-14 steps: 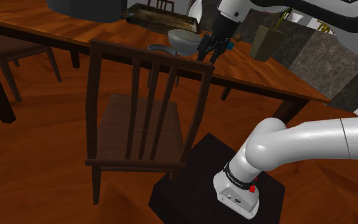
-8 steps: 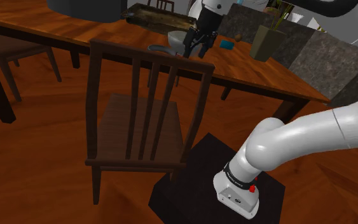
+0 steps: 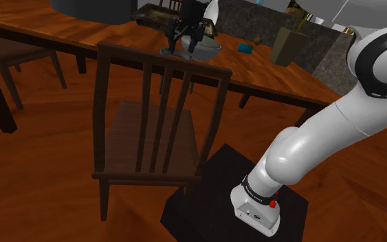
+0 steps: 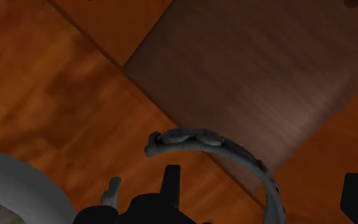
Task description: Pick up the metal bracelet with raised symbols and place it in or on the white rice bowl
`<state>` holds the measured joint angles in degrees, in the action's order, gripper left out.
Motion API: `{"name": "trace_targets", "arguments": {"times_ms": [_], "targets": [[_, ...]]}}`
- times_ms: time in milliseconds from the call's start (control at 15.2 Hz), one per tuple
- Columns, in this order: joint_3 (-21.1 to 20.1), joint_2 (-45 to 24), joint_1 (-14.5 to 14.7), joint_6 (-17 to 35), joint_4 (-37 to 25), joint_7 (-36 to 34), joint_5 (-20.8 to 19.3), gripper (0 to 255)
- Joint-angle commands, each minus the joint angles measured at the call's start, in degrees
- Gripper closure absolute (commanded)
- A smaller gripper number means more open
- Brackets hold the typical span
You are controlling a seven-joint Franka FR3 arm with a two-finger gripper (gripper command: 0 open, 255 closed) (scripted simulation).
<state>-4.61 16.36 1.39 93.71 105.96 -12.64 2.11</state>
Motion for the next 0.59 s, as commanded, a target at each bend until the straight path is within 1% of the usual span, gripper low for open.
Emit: {"name": "trace_targets", "arguments": {"times_ms": [0,132,198,528], "targets": [[-0.90,-5.41,0.23,-1.04,-5.78,-1.47,-0.45,0],[-1.68,-10.63,0.57,-2.29,-11.60,-2.88,-1.08,0],[-1.81,-11.70,0.67,-2.59,-12.84,-3.16,-1.22,0],[-1.78,-10.92,0.69,1.45,-8.02,-3.09,-1.13,0]]}}
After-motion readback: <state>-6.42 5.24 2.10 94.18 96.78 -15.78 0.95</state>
